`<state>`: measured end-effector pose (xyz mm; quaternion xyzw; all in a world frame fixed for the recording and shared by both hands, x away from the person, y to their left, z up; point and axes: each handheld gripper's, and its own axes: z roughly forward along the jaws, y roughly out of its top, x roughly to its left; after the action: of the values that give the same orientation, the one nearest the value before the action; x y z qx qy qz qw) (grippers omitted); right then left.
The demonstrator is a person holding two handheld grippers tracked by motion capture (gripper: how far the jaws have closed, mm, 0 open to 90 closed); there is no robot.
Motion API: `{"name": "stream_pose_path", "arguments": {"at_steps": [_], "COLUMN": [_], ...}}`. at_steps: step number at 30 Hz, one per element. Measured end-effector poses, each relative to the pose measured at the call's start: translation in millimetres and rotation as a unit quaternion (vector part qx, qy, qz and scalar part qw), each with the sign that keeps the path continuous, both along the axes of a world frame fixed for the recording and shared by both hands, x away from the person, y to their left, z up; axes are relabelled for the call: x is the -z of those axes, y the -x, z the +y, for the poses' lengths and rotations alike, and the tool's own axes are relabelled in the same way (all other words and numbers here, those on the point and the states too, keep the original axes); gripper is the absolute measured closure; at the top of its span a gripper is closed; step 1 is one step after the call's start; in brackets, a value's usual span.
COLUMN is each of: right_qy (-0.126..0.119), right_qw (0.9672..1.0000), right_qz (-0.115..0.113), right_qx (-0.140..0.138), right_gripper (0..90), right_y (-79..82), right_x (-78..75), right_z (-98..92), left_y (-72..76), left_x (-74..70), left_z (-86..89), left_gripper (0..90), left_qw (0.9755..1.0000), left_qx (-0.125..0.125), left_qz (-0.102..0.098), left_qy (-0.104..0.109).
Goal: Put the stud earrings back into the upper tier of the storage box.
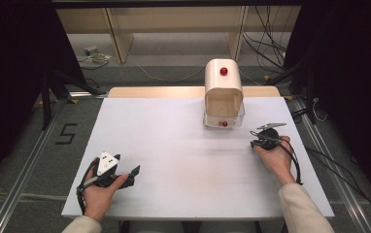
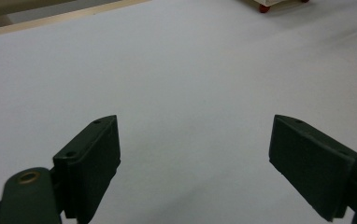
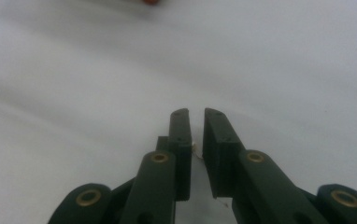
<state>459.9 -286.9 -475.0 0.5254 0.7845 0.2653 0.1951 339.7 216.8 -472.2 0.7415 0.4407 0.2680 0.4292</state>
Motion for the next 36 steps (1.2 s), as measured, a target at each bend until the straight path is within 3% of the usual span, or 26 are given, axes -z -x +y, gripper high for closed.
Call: {"name": "stream_pose_path", "arguments": {"at_steps": [7,18,36], "right_qy": [0.006,-0.024,-0.038], "right_qw": [1.0000,0.9996,0.9989], "right_qz": [0.003,0.012,-0.017], "right_qx": [-0.007,0.012,0.022], "right_gripper": [85.5,87.5,87.6], "right_y": [-1.1,-1.9,1.7], "right_x": [1.7,2.4,-5.1], "right_z": [1.4,-1.9,-2.1], "left_y": [-0.1,0.0,0.1], "left_x": [0.1,-0.2,-0.4], "left_z": [-0.2,-0.1,0.4], "left_gripper": [16.2,16.2,16.3], "left_qw": [1.0000,1.0000,1.0000], "left_qx": [0.001,0.002,-0.001], "left_qz": [0.000,-0.001,-0.002], "left_qy": [0.000,0.000,0.002]}}
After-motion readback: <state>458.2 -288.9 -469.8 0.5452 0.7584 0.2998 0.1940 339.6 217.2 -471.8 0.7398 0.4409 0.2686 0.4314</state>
